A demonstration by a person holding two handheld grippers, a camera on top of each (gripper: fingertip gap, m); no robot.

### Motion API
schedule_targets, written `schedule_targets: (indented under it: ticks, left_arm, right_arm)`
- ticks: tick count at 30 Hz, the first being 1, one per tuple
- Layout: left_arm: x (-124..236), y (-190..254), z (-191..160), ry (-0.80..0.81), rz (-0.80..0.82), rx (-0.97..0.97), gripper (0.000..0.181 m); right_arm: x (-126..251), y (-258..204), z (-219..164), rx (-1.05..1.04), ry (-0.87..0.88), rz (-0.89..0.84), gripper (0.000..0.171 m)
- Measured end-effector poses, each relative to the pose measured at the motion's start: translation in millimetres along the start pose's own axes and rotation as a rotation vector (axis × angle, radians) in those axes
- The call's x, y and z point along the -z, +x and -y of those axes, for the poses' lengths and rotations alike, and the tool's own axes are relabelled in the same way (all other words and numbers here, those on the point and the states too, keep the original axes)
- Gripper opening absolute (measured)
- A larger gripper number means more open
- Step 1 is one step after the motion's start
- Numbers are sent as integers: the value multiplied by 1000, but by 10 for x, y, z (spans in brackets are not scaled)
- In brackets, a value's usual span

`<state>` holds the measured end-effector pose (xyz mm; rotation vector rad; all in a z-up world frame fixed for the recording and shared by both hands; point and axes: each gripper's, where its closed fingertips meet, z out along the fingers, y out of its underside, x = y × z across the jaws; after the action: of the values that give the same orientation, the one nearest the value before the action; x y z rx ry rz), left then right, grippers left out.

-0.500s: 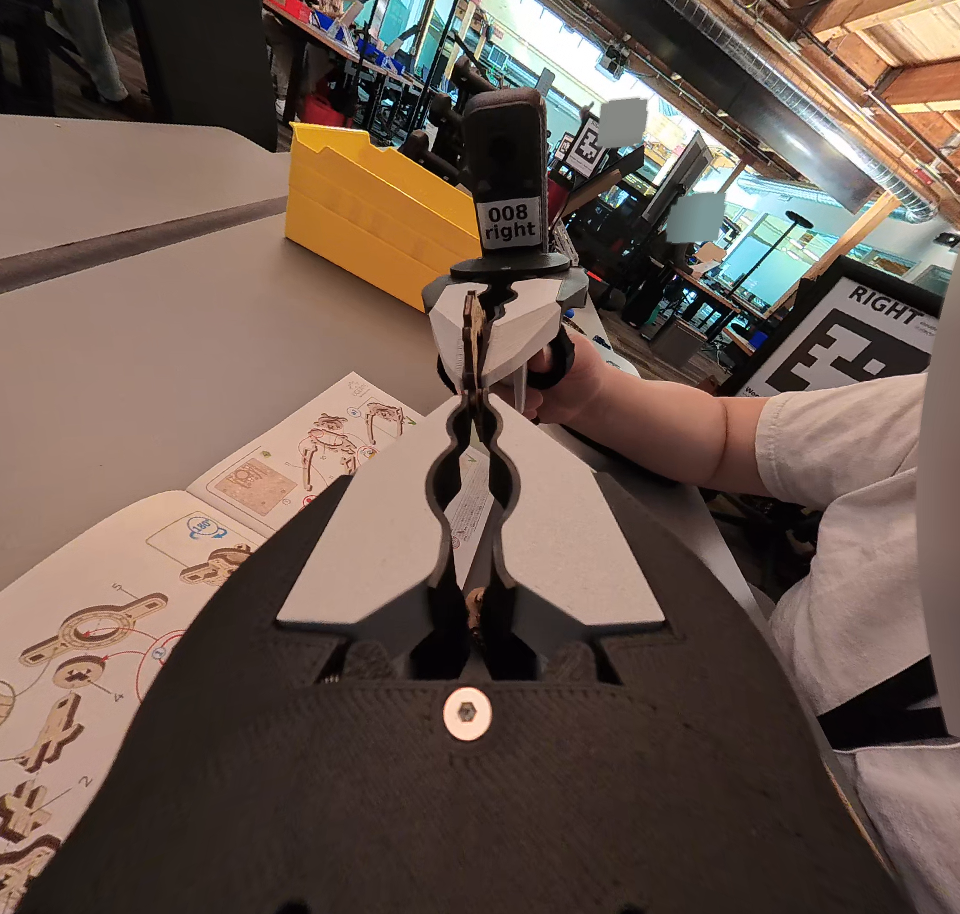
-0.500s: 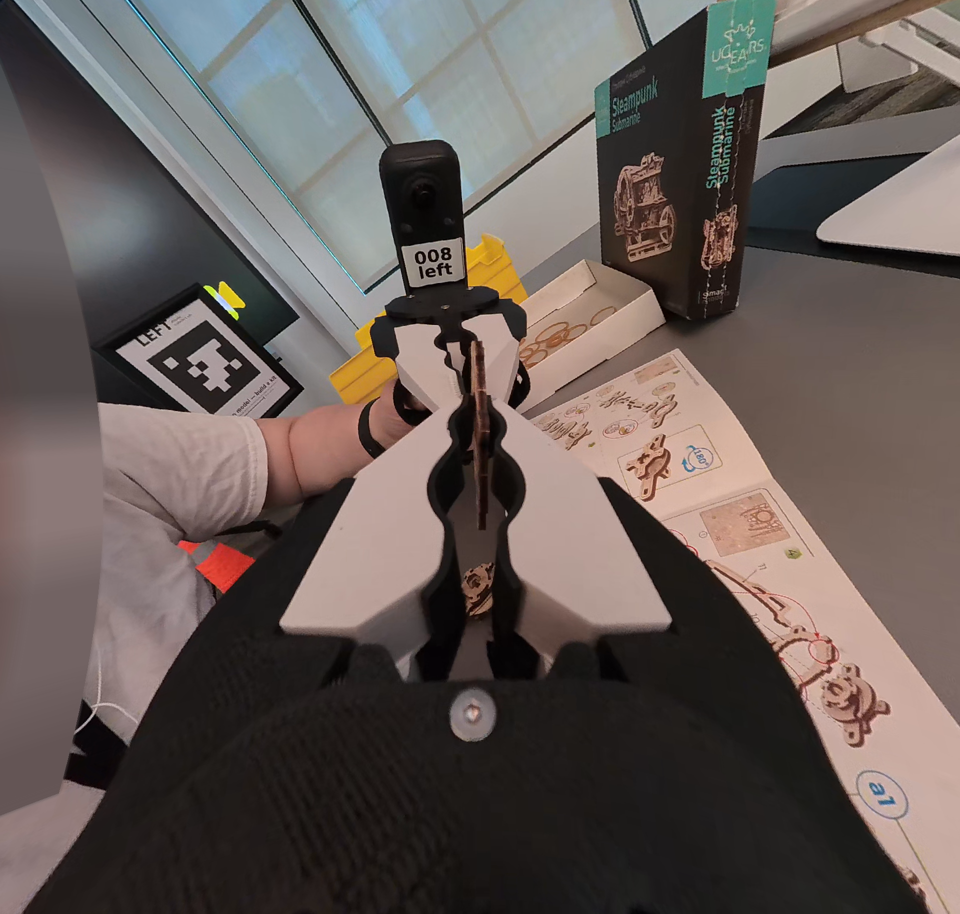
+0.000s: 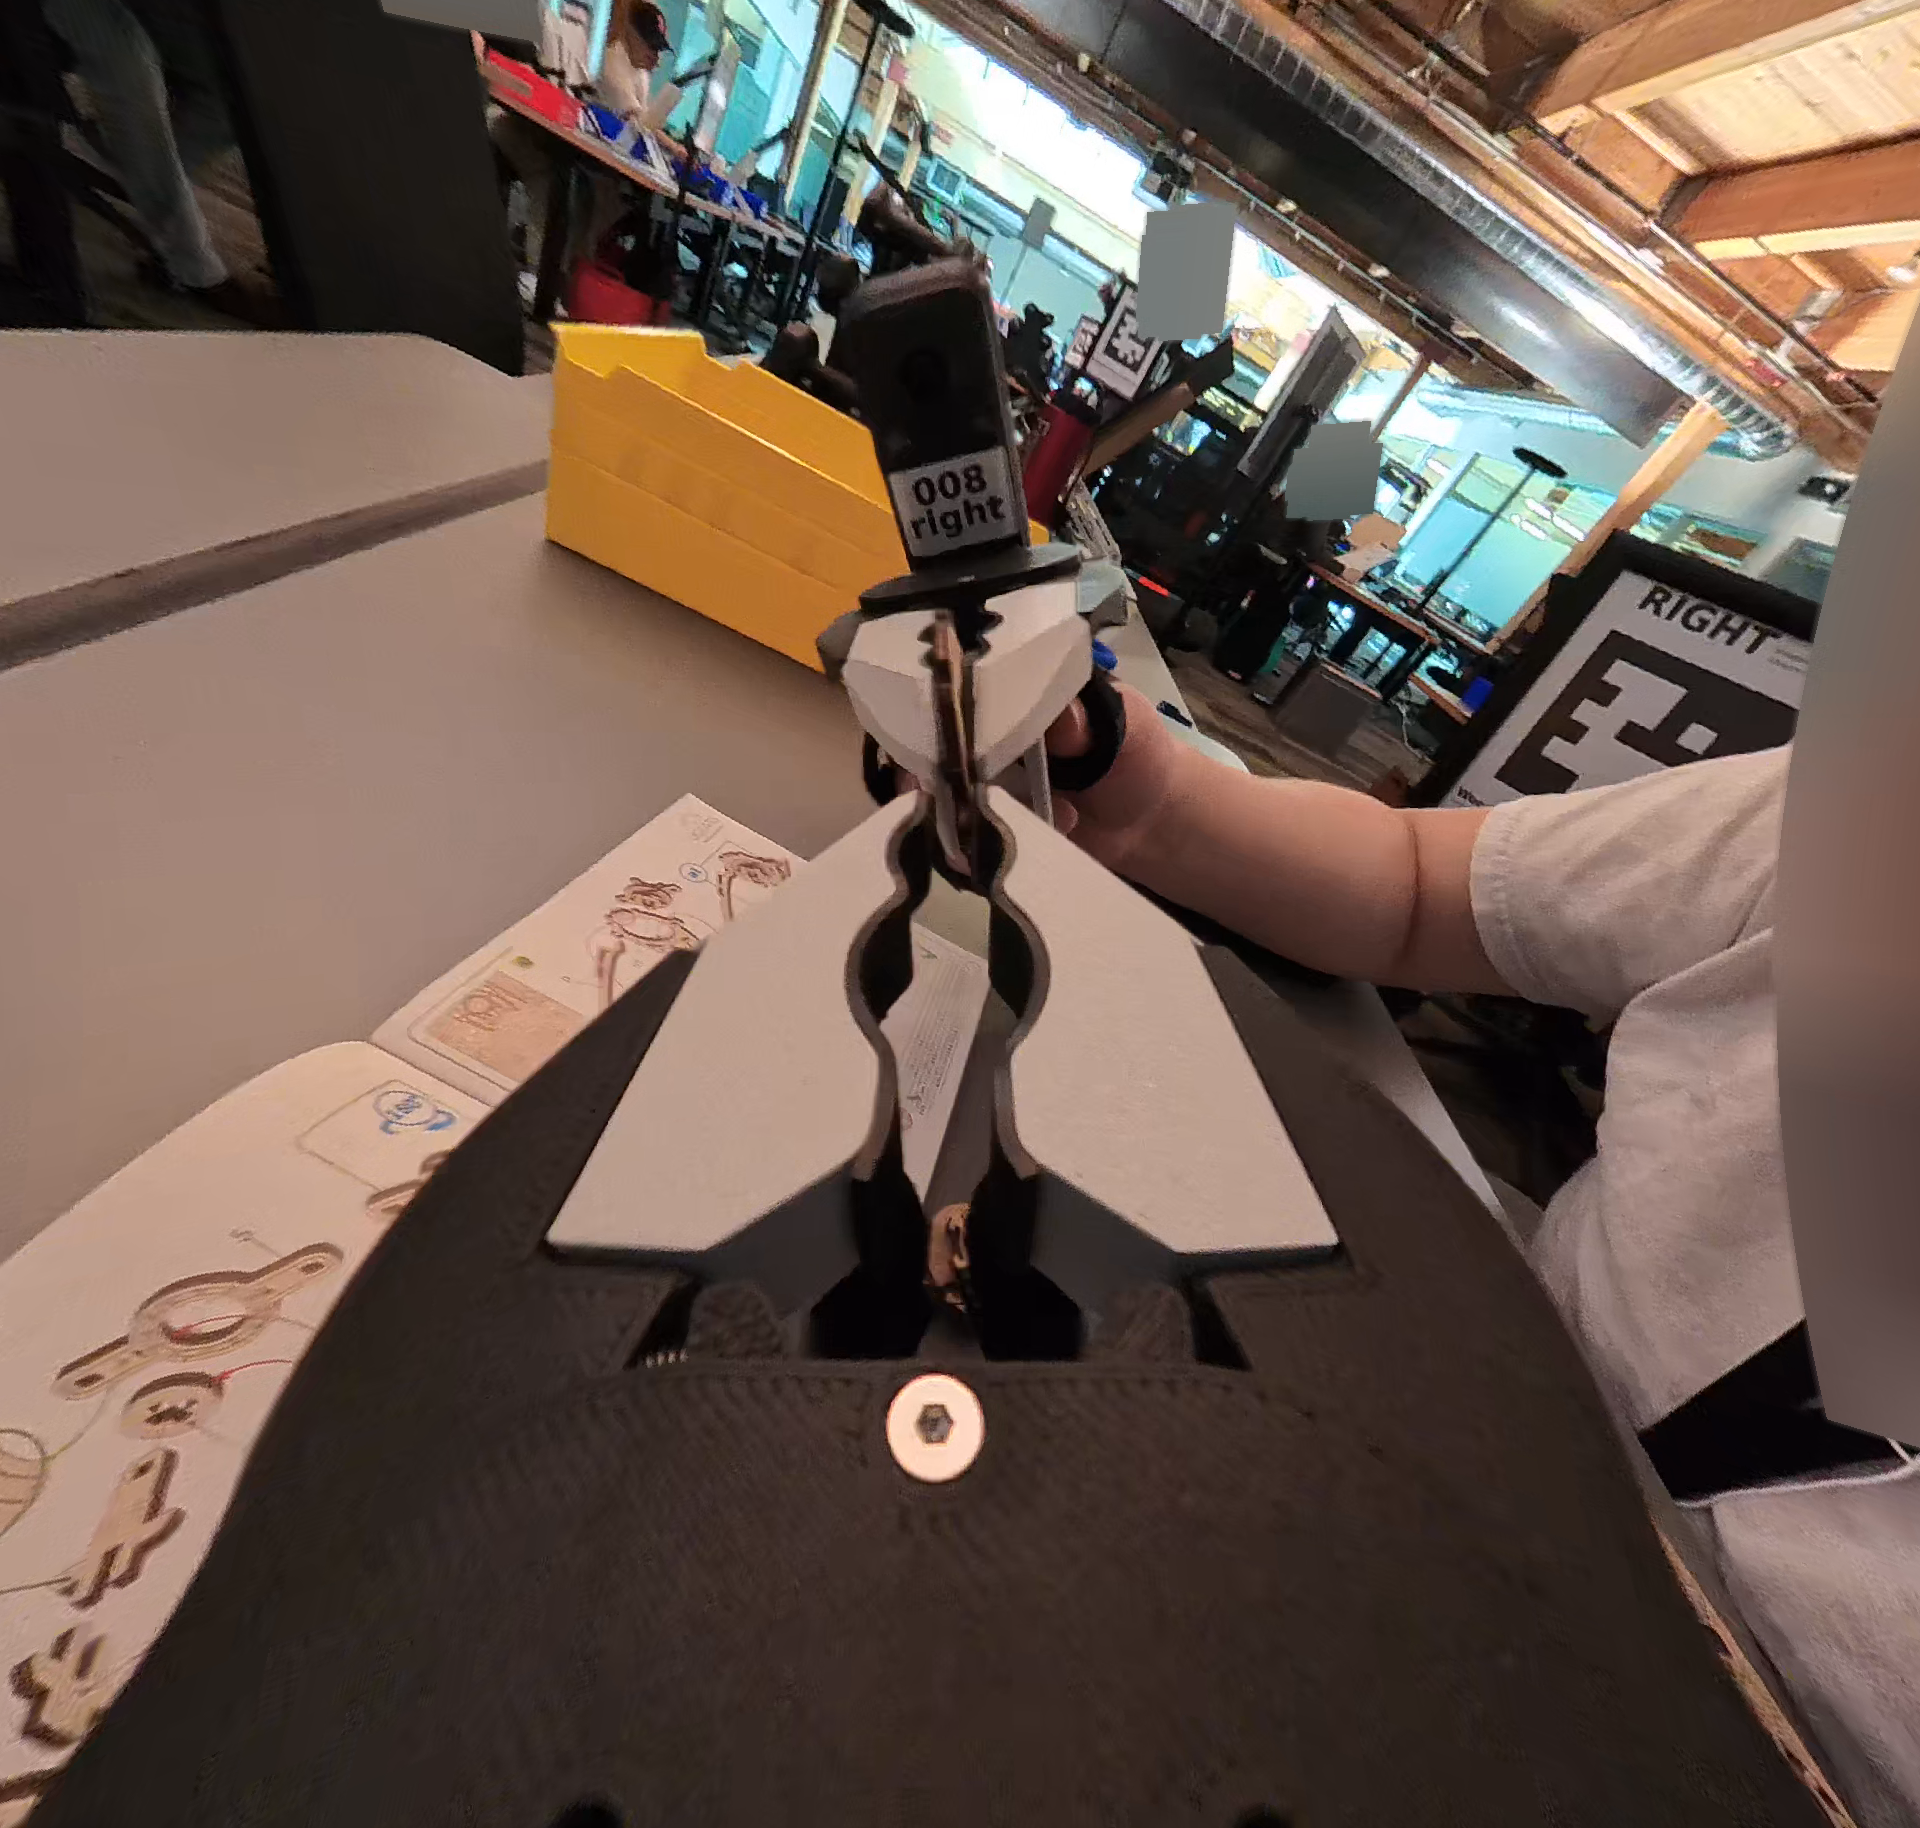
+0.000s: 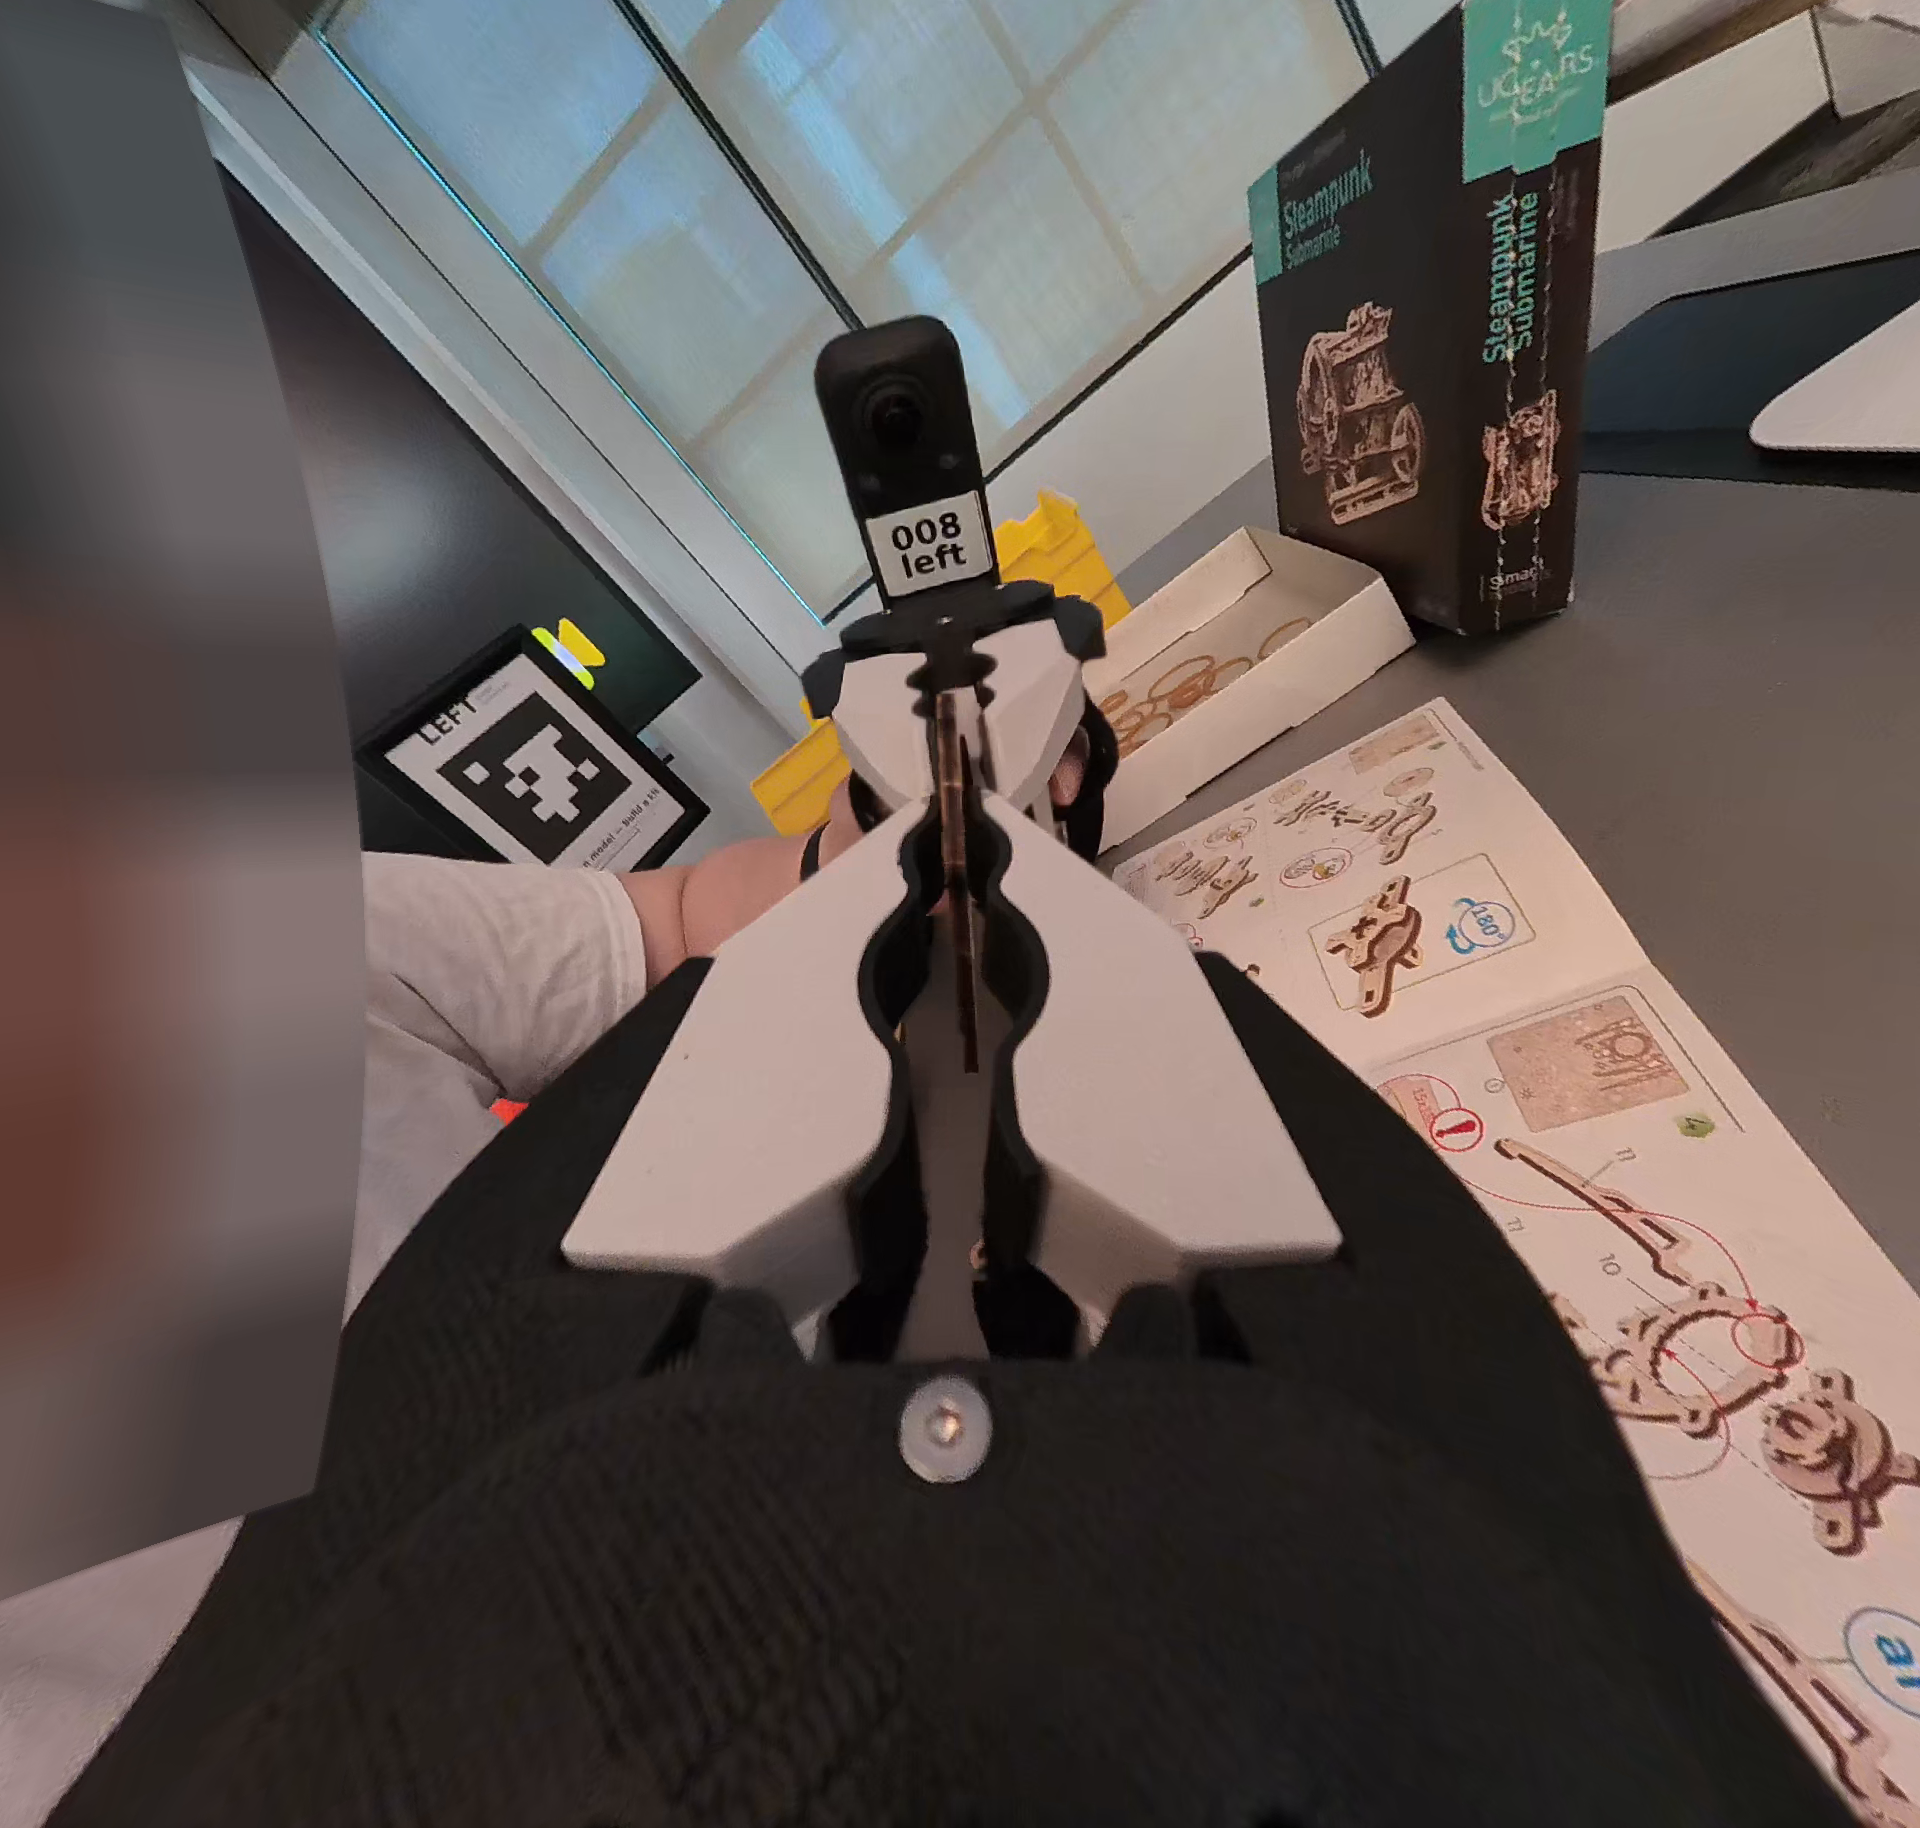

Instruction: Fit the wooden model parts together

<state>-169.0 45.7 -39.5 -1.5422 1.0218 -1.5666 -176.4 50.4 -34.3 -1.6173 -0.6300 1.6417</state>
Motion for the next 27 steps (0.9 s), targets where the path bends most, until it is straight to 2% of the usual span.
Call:
schedule_targets:
  ticks: [14, 18, 20, 27]
  left_arm:
    - [10, -1, -33, -18, -35, 31, 1]
    - [1, -29, -47, -17, -25, 46, 11]
    - [0, 4, -48, -17, -50, 57, 0]
    - [-5, 14, -53, -18, -70, 84, 0]
  right_arm:
    - [4, 37, -88, 29, -69, -20, 1]
    - [-9, 35, -104, 29, -76, -21, 1]
    - [-7, 46, -108, 26, -76, -24, 1]
    - [3, 35, -114, 13, -81, -4, 1]
